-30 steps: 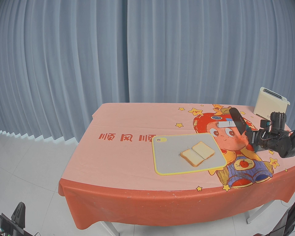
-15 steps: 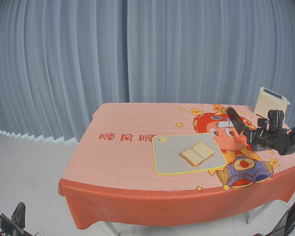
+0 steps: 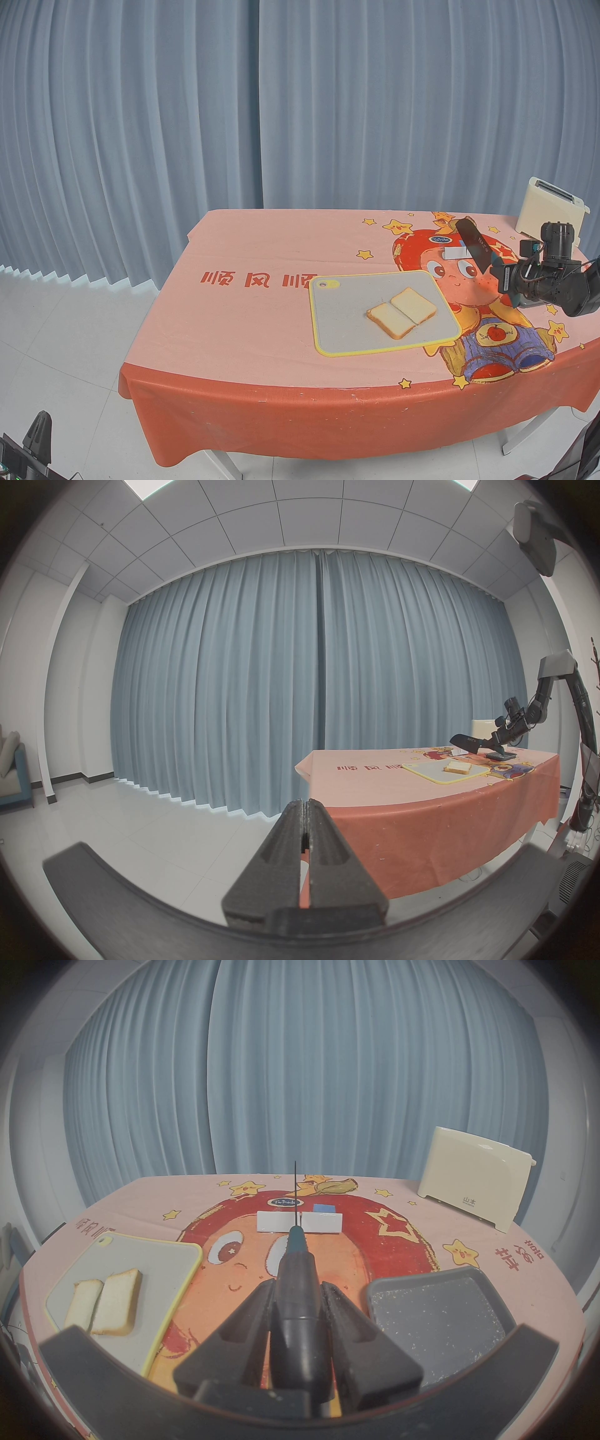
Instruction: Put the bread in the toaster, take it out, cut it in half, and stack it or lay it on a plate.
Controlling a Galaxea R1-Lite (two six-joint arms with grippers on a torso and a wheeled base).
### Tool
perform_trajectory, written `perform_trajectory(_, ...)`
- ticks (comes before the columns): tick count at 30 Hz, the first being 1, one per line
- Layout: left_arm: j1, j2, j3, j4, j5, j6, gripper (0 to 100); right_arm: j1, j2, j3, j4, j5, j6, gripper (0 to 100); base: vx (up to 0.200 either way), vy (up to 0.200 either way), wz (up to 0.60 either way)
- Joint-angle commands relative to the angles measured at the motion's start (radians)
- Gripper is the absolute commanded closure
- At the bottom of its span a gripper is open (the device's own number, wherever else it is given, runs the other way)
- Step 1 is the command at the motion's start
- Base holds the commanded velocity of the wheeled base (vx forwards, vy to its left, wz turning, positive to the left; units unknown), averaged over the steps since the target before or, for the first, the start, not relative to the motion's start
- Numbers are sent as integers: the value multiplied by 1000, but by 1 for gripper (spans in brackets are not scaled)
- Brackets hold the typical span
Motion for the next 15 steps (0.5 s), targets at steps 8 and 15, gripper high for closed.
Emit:
perform_trajectory(8, 0, -1, 18, 0, 0, 0, 100, -5, 13, -20, -1, -9, -5, 100, 0, 0, 0)
perform_trajectory(15, 0, -1, 18, 0, 0, 0, 100, 0, 18, -18, 1, -9, -5, 100, 0, 0, 0)
